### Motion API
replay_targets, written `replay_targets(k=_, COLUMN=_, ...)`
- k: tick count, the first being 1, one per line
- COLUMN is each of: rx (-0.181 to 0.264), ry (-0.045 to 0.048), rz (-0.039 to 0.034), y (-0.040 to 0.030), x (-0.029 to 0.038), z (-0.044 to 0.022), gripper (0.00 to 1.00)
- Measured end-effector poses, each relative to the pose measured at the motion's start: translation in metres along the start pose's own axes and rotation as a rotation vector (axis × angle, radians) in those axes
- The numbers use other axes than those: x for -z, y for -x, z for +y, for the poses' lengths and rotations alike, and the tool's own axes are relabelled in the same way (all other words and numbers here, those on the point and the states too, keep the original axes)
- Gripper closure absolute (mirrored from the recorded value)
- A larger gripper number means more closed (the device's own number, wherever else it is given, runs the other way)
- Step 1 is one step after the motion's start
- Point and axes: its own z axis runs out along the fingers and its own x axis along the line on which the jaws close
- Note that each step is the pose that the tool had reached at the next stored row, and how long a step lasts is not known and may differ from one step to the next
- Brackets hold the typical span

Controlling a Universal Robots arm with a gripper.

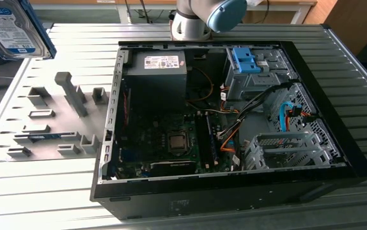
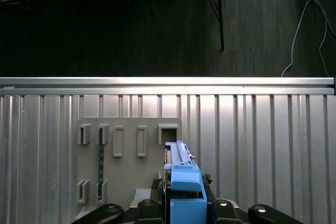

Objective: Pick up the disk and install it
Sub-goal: 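Pick up the disk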

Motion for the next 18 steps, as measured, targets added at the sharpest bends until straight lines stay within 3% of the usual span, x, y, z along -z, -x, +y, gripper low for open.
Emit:
replay_targets(k=6, rx=0.0, ry=0.0001, rz=0.0001, y=0.0, x=0.0001, z=0.0, gripper=0.64)
replay_targets(k=12, rx=0.0, ry=0.0009, rz=0.0003, y=0.0003, x=0.0019, z=-0.0041, gripper=0.64)
replay_targets(k=18, rx=0.0, ry=0.0017, rz=0.0003, y=0.0014, x=0.0256, z=-0.0034, gripper=0.64)
